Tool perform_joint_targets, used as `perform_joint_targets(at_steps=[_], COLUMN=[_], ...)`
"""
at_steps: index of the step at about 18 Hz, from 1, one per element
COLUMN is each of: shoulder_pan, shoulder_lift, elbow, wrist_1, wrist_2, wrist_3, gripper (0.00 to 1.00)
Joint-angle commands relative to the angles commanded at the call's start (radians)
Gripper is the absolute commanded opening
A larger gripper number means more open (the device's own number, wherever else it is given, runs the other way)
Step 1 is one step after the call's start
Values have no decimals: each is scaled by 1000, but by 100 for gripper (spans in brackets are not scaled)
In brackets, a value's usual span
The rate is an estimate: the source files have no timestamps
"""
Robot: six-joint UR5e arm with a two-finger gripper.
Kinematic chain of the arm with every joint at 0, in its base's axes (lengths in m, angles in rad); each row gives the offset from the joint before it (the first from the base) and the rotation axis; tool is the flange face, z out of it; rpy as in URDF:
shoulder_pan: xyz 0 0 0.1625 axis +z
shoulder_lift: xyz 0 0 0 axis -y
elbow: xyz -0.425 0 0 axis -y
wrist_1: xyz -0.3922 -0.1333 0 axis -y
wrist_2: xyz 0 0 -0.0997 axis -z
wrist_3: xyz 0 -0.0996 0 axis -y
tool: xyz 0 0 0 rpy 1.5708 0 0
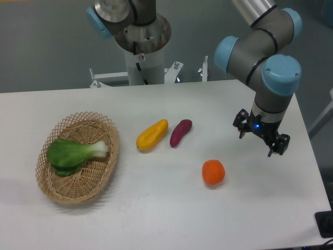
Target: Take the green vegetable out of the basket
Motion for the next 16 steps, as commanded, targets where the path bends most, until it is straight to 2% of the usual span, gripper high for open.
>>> perform_joint_targets(at_steps=[10, 16], shoulder_pan=[-5, -58], shoulder_lift=[6, 15], elbow=[-3, -3], wrist_1=[-3, -3], wrist_2=[-6, -8], wrist_3=[-2, -109], gripper=[100, 100])
